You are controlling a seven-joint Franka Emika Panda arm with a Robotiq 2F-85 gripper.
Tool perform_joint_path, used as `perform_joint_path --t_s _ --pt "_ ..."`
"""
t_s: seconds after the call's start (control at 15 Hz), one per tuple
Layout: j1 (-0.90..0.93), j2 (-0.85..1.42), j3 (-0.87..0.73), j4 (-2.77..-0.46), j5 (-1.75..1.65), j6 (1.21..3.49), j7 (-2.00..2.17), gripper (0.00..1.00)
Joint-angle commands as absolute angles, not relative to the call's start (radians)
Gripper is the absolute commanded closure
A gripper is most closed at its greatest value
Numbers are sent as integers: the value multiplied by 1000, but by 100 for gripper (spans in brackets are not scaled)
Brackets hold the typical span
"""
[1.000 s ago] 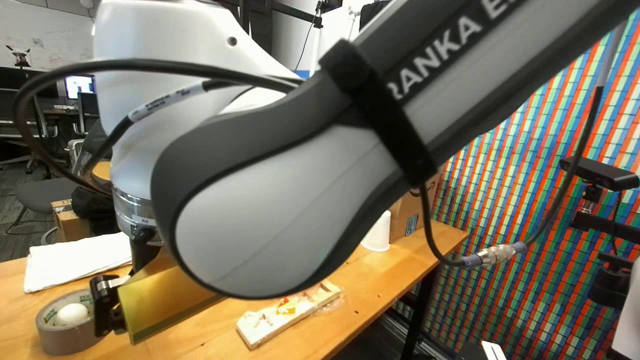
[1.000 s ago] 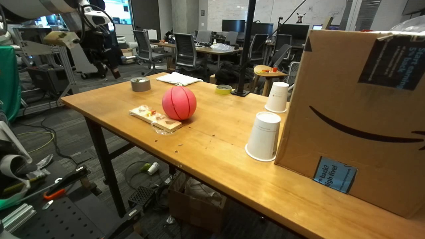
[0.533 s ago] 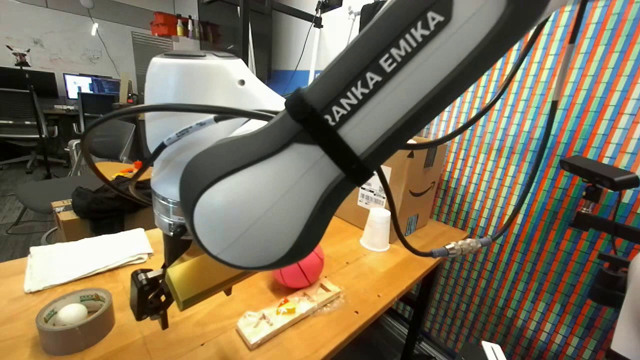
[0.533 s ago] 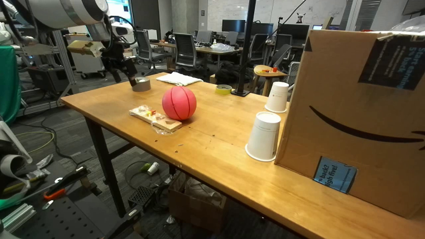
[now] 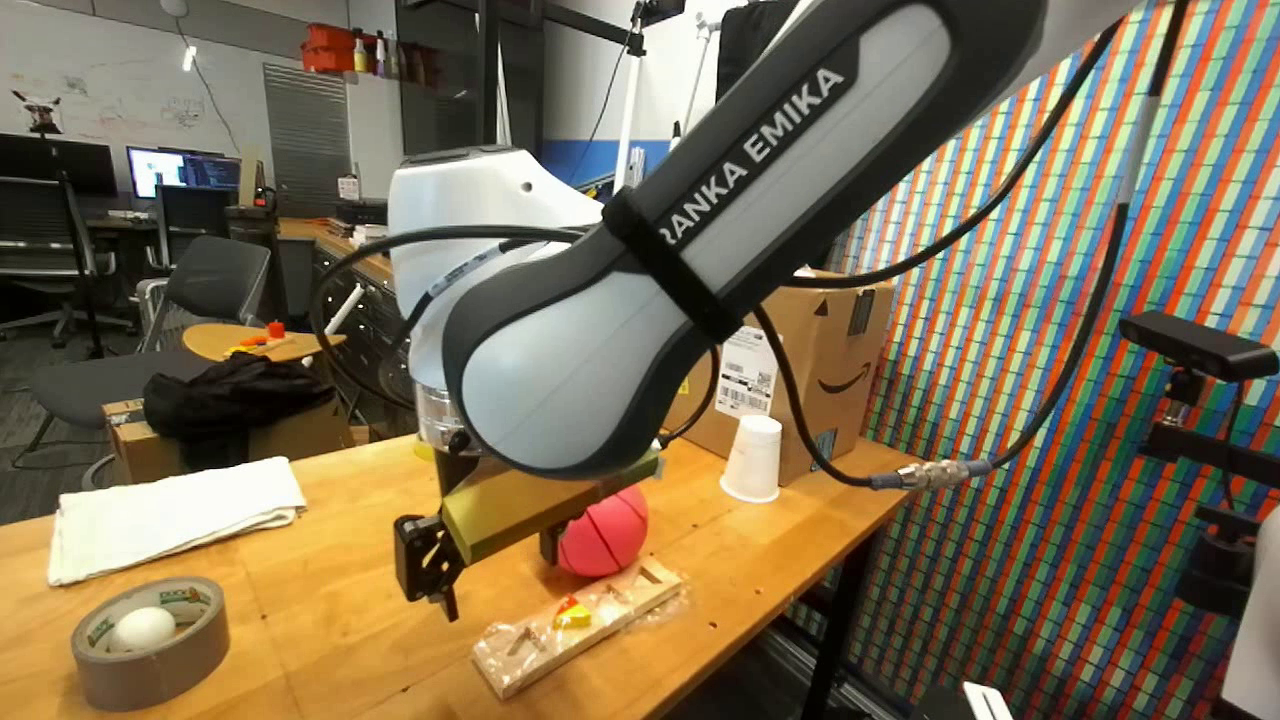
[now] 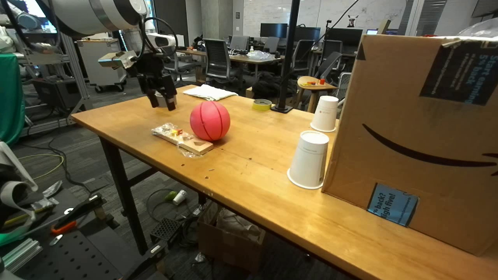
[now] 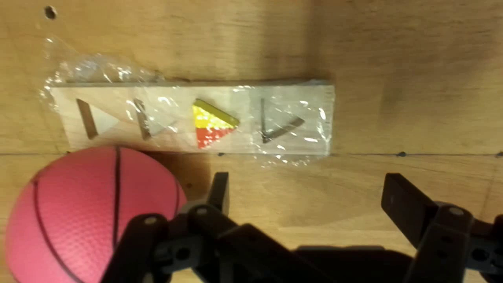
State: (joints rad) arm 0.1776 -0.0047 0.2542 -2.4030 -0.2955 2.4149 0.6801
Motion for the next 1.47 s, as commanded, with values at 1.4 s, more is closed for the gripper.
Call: perform_joint_path --t_s 1.4 --pt "147 61 140 -2357 -355 2492 887 0"
